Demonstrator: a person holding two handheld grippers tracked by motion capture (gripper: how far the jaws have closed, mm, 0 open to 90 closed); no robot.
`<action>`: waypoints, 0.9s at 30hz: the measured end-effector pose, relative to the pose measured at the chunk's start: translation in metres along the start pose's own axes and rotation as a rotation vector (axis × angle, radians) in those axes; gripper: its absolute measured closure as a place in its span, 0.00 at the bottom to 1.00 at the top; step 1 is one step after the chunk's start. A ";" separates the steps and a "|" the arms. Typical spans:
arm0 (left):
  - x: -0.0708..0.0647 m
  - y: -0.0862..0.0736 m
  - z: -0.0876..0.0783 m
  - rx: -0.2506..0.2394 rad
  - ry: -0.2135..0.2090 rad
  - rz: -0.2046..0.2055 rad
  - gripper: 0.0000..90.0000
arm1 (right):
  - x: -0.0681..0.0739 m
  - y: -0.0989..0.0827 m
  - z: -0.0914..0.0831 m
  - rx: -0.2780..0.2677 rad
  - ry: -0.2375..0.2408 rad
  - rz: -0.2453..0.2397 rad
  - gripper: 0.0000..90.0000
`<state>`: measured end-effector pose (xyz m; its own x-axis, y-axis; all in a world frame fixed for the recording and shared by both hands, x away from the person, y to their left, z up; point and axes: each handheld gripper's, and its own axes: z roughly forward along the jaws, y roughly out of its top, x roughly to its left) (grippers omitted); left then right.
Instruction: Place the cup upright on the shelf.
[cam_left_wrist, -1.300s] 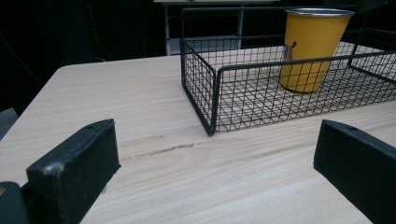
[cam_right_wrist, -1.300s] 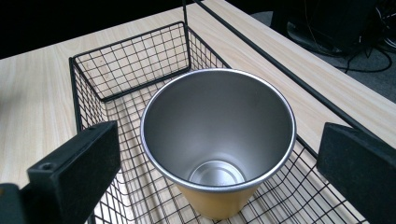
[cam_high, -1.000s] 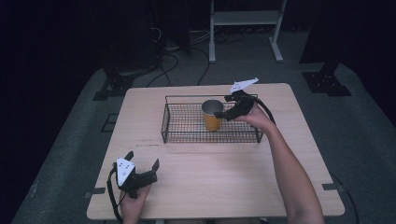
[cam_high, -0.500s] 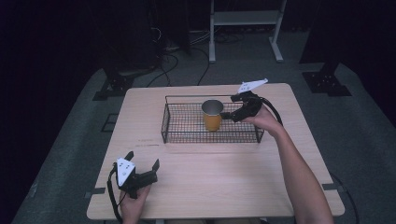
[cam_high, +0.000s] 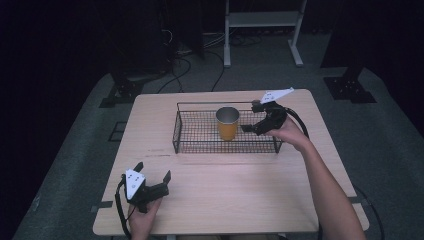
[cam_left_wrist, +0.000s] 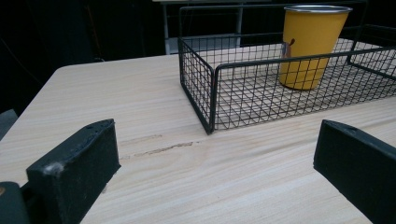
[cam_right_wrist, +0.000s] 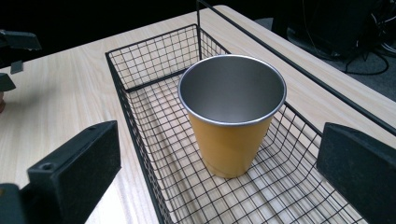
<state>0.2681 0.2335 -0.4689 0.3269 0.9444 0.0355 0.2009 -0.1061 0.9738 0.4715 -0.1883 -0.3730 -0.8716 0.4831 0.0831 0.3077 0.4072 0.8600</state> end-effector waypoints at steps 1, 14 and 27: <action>0.000 0.000 0.000 -0.001 -0.001 -0.001 0.00 | 0.000 0.000 -0.001 -0.007 0.001 0.001 0.00; 0.000 0.000 0.000 0.003 0.000 0.005 0.00 | 0.009 -0.016 -0.015 -0.022 0.017 0.010 0.00; -0.001 0.000 0.000 0.004 0.000 0.006 0.00 | 0.017 -0.035 -0.028 -0.027 0.022 0.023 0.00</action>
<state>0.2679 0.2330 -0.4690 0.3284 0.9436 0.0411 0.2026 -0.1128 0.9727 0.4354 -0.2162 -0.3874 -0.8725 0.4752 0.1138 0.3176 0.3745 0.8712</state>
